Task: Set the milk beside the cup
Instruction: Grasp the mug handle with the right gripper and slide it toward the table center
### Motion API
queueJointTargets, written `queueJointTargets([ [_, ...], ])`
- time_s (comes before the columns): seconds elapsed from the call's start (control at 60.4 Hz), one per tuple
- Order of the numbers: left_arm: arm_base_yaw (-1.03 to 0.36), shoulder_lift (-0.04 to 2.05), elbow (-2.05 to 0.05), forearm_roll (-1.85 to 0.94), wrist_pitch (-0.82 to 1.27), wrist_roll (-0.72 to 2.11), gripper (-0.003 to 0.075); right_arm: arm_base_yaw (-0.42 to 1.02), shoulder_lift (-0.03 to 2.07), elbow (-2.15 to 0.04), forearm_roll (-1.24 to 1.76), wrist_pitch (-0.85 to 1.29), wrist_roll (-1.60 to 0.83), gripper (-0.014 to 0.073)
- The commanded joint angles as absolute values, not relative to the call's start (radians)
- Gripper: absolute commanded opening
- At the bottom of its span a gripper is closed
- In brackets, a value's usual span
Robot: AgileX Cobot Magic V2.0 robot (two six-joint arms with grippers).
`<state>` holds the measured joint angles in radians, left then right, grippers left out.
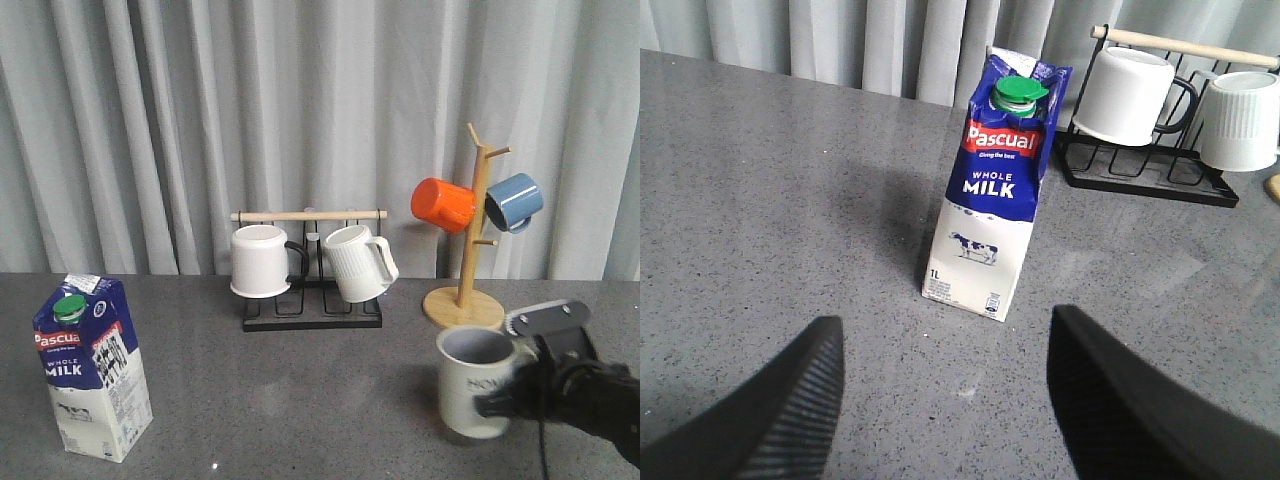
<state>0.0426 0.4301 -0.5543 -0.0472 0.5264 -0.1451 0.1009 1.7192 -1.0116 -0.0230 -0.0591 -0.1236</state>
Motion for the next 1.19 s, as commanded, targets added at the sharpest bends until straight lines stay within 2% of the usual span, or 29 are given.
queueJointTargets([
  [0.0, 0.039, 0.444, -0.588, -0.052, 0.461, -0.146, 0.0439, 0.192, 1.630, -1.040, -0.036, -0.129, -0.133, -0.0006],
  [0.132, 0.039, 0.444, -0.588, -0.052, 0.461, -0.146, 0.0439, 0.308, 1.641, -1.040, -0.037, -0.136, -0.131, -0.0005],
  [0.248, 0.039, 0.444, -0.588, -0.052, 0.461, -0.146, 0.0439, 0.354, 1.674, -1.040, -0.020, -0.148, -0.128, -0.0005],
  [0.513, 0.039, 0.444, -0.588, -0.052, 0.467, -0.146, 0.0439, 0.353, 1.733, -1.040, 0.031, -0.184, -0.114, 0.0001],
  [0.646, 0.039, 0.444, -0.588, -0.052, 0.467, -0.146, 0.0439, 0.353, 1.744, -1.040, 0.032, -0.161, -0.103, 0.0031],
  [0.811, 0.039, 0.444, -0.588, -0.052, 0.467, -0.146, 0.0439, 0.353, 1.744, -1.040, 0.033, -0.126, -0.094, 0.0129],
  [1.026, 0.039, 0.444, -0.588, -0.052, 0.467, -0.146, 0.0439, 0.353, 1.743, -1.040, 0.033, -0.072, -0.077, 0.0317],
  [1.175, 0.039, 0.444, -0.588, -0.052, 0.468, -0.146, 0.0439, 0.353, 1.720, -1.040, 0.034, -0.033, -0.076, 0.0395],
])
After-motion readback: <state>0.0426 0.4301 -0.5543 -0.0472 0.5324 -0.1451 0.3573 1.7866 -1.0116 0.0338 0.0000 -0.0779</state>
